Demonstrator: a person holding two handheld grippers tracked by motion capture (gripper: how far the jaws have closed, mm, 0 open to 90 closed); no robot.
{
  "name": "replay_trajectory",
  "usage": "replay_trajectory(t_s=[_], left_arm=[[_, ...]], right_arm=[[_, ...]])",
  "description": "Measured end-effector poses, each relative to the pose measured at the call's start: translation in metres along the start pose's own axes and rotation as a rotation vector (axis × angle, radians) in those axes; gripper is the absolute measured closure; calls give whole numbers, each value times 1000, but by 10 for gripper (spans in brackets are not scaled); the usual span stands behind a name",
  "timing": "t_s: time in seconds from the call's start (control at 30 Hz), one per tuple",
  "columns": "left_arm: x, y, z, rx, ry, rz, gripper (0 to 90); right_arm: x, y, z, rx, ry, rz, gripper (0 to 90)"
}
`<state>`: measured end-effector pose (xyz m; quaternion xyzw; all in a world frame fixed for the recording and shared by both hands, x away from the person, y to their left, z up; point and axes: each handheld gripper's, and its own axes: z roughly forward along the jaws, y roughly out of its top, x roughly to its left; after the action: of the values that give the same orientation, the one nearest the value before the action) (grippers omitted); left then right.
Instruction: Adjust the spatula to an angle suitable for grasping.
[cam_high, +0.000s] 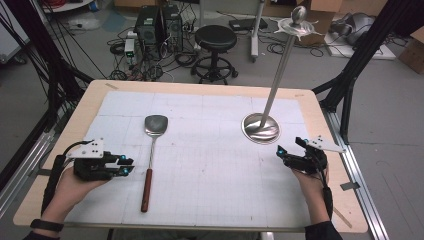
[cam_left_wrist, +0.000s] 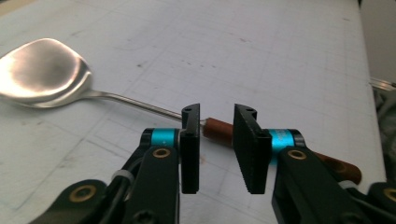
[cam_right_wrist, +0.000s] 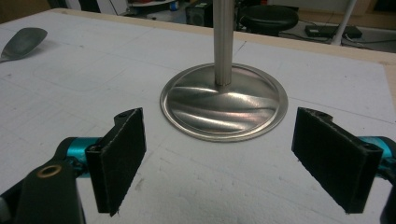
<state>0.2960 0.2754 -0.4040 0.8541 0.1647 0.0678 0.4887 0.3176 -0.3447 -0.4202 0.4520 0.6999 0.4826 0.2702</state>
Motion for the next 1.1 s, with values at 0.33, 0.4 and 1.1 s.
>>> replay_trajectory(t_s=[0.33,0.4,1.1], left_arm=[[-7,-5,13,44,-75,34,892],[-9,-9,15,31,-80,40,896],[-18,-22,32,73,-111,53,896]], right_arm=[[0,0,-1,-5,-1,5,168],[0,0,-1,-6,0,4,168],[0,0,0,-2,0,1,168]])
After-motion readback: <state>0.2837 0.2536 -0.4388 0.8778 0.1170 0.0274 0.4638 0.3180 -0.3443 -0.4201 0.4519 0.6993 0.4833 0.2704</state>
